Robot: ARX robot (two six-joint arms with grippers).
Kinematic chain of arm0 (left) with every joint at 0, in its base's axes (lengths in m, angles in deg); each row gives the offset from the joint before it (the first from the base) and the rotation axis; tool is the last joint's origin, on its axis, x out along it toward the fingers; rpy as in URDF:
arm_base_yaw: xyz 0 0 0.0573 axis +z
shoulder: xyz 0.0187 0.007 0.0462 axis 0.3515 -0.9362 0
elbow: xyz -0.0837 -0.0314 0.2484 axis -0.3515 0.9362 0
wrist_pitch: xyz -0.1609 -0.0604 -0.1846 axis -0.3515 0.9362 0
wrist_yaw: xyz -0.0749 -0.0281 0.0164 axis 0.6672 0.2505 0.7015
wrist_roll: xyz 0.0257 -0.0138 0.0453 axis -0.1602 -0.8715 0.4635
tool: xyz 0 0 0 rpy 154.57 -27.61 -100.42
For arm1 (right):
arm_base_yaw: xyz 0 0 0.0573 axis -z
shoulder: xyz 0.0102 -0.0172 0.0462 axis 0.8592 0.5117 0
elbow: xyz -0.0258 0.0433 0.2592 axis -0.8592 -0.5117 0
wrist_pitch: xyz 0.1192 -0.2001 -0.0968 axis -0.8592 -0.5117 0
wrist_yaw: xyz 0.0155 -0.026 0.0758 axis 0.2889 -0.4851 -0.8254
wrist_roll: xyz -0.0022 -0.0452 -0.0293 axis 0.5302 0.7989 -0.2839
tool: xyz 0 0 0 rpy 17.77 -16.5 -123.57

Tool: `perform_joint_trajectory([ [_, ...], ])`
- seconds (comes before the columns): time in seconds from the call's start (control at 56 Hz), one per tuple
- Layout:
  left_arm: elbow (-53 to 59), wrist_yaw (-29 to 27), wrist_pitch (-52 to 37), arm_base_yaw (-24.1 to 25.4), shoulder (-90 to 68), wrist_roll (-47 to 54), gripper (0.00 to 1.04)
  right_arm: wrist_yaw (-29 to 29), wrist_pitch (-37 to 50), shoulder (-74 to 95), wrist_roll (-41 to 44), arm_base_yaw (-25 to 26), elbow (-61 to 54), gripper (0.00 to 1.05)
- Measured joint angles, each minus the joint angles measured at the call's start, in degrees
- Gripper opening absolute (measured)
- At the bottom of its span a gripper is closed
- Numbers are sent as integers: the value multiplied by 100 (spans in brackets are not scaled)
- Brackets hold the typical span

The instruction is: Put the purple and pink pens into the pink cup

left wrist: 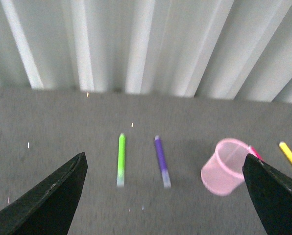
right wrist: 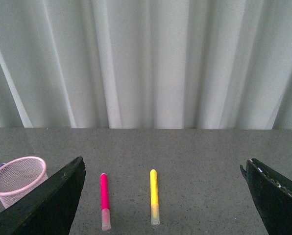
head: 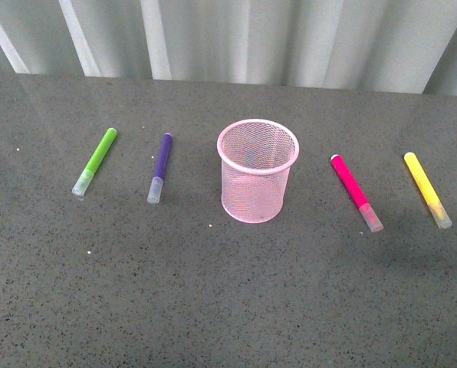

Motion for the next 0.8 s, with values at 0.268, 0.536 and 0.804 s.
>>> perform_joint_trajectory([
  [0.268, -2459, -254, 361, -629, -3711, 258, 98, 0, -2, 0, -2, 0, 0, 98],
  [0.536, -4350, -227, 1493, -1069, -6330, 52, 98, 2, -2, 0, 0, 0, 0, 98],
  [0.804, -4419, -435, 1300, -1154, -7239, 146, 98, 0, -2, 0, 0, 0, 0, 98],
])
